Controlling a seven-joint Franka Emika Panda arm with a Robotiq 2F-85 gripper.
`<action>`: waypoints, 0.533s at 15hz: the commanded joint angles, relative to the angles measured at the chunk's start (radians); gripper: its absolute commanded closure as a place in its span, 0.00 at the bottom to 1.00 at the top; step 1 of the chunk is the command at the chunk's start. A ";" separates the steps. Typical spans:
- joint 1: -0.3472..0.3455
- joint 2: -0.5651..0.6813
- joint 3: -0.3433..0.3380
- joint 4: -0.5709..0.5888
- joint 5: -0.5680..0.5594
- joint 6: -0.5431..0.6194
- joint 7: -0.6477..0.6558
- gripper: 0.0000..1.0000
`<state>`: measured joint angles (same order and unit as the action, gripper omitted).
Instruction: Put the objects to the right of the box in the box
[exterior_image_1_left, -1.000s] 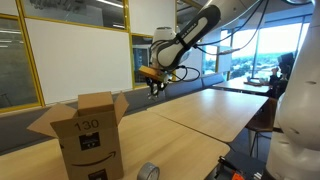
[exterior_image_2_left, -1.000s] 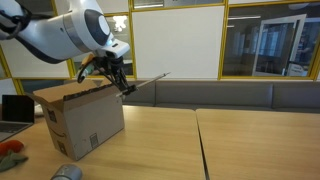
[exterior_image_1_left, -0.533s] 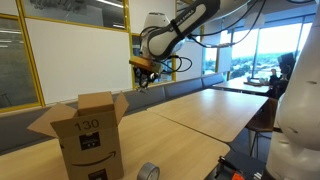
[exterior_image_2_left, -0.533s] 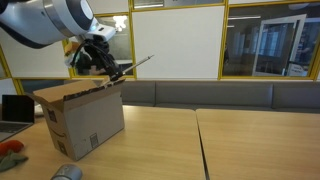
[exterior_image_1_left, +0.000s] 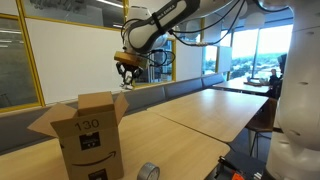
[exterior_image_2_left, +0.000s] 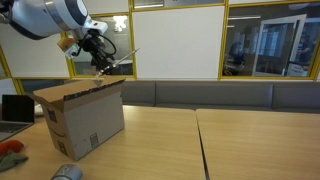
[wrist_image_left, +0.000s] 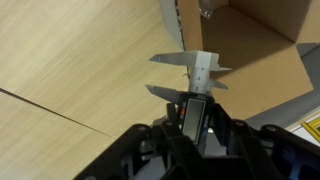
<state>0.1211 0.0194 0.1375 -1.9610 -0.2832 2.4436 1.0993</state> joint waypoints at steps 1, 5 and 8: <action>0.028 0.123 0.009 0.181 0.036 -0.061 -0.109 0.81; 0.062 0.231 0.012 0.313 0.102 -0.095 -0.231 0.81; 0.075 0.298 0.022 0.388 0.195 -0.112 -0.358 0.81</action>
<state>0.1844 0.2356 0.1498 -1.7042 -0.1722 2.3766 0.8649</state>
